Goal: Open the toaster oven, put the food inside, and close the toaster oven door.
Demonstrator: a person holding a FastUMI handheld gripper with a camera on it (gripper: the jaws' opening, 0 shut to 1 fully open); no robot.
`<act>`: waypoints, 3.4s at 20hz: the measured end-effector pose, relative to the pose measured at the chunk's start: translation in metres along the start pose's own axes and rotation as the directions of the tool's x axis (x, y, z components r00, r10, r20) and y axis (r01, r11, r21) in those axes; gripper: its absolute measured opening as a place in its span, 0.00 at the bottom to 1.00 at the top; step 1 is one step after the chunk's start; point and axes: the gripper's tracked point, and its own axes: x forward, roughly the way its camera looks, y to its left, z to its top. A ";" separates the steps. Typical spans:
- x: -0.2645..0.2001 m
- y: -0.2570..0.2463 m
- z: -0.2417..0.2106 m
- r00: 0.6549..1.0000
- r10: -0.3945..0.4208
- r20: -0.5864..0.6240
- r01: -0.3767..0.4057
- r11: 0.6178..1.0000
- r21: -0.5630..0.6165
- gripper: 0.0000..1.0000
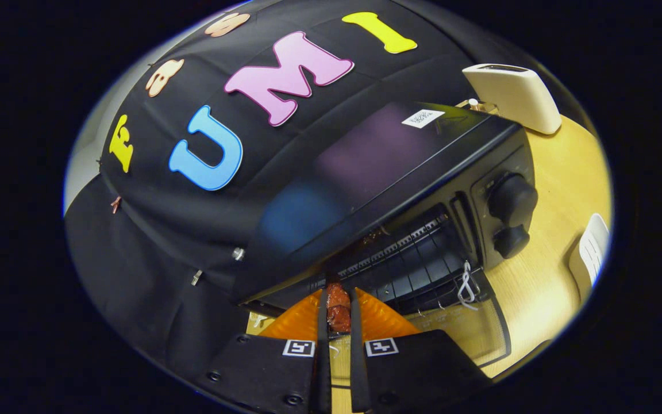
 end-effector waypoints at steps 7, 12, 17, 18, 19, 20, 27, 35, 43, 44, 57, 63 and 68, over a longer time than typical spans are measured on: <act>0.025 -0.021 -0.006 0.996 -0.085 0.022 0.086 0.995 -0.054 0.18; 0.014 -0.051 -0.001 0.969 -0.240 0.056 0.247 0.937 -0.246 0.53; -0.007 -0.052 0.010 0.954 -0.281 0.101 0.299 0.906 -0.300 0.97; -0.014 -0.053 0.011 0.952 -0.289 0.104 0.308 0.899 -0.311 0.99; -0.021 -0.053 0.012 0.948 -0.298 0.114 0.319 0.891 -0.323 0.98; -0.029 -0.051 0.014 0.945 -0.301 0.127 0.326 0.884 -0.335 0.98; -0.090 -0.015 0.006 0.948 -0.277 0.158 0.319 0.842 -0.435 0.98; -0.133 -0.008 -0.063 0.953 -0.297 0.057 0.289 0.835 -0.468 0.98; -0.130 -0.044 -0.131 0.909 -0.412 -0.069 0.323 0.798 -0.509 0.99; -0.124 -0.048 -0.138 0.902 -0.422 -0.086 0.325 0.799 -0.506 0.99; -0.069 -0.086 -0.174 0.815 -0.558 -0.156 0.400 0.738 -0.543 0.99; -0.070 -0.082 -0.170 0.819 -0.554 -0.149 0.396 0.735 -0.551 0.99; -0.077 -0.072 -0.164 0.837 -0.532 -0.131 0.386 0.743 -0.546 0.98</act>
